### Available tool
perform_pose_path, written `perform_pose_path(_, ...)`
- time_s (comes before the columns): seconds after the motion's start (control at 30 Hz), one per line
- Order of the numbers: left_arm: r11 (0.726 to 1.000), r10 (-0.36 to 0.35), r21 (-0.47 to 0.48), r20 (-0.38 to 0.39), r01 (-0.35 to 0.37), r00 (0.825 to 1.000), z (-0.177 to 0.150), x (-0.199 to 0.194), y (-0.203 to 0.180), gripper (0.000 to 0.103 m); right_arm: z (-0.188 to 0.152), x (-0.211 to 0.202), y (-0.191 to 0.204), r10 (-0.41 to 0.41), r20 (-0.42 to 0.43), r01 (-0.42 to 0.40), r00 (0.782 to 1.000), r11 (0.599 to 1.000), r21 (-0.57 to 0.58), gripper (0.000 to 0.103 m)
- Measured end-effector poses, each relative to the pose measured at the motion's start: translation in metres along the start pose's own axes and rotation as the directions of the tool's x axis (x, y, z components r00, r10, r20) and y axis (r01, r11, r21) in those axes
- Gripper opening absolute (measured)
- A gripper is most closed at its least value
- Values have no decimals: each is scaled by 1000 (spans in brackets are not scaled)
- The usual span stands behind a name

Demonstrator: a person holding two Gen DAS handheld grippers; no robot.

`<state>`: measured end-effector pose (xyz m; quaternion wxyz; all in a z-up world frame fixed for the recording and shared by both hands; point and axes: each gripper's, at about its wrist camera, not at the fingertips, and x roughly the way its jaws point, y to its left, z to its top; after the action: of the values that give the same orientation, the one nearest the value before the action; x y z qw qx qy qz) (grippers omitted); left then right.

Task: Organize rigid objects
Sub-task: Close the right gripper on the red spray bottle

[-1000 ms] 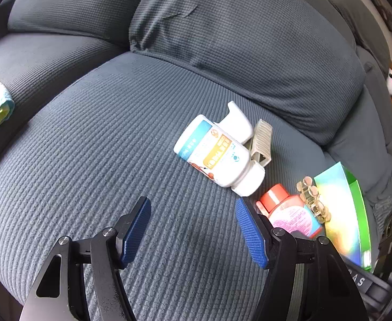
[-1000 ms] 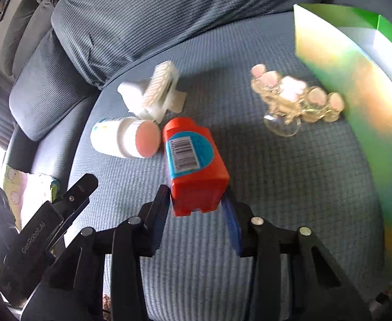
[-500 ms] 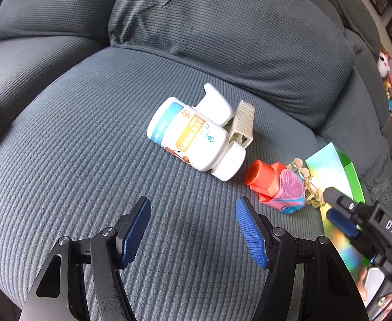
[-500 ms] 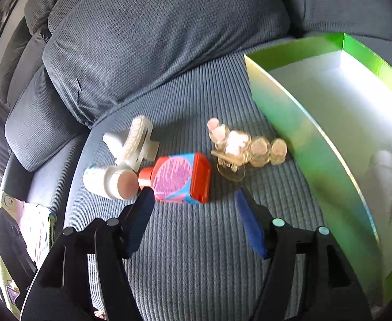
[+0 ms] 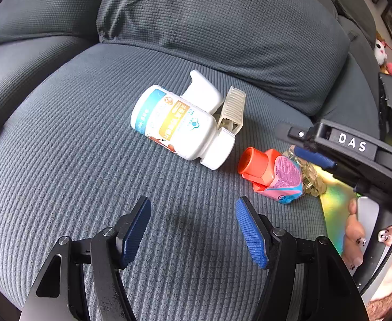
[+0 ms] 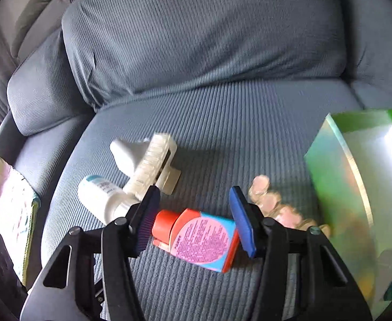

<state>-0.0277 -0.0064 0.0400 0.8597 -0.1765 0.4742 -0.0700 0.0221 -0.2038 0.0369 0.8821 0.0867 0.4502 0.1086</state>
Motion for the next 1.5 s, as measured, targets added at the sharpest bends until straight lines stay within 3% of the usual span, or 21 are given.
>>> perform_pose_path(0.3,1000,-13,5,-17,13,1000,-1,3,-1,67,-25,7,-1,91,-93,-91,992,996,-5,55)
perform_pose_path(0.57,995,-95,-10,-21,95,995,1,1,1,67,-31,8,0,150,-93,-149,984,989,24,55)
perform_pose_path(0.63,992,-127,-3,-23,127,992,1,1,-3,77,-31,8,-1,176,-94,-173,980,984,36,56)
perform_pose_path(0.77,984,-177,-10,-25,176,984,4,4,-10,79,-32,6,-4,225,-95,-221,970,974,44,59)
perform_pose_path(0.87,980,-199,-26,-39,198,979,7,12,-13,79,-33,7,-2,222,-106,-218,969,975,45,61)
perform_pose_path(1.0,986,-168,-11,-47,167,985,7,23,-20,79,-33,13,-2,199,-137,-193,970,980,52,61)
perform_pose_path(1.1,979,-201,-37,-61,199,978,5,29,-21,79,-30,20,-3,191,-159,-183,969,981,65,60)
perform_pose_path(1.17,978,-210,-29,-54,209,976,4,29,-23,74,-28,25,-4,216,-176,-204,960,975,86,61)
perform_pose_path(1.27,977,-212,7,-55,213,976,2,29,-29,58,-31,35,-5,219,-218,-202,951,974,99,60)
perform_pose_path(1.37,967,-254,22,-50,256,966,0,28,-32,46,-32,33,-2,217,-207,-205,954,976,78,57)
perform_pose_path(1.5,969,-236,62,-27,237,971,0,24,-40,42,-35,31,-4,231,-193,-217,954,972,93,57)
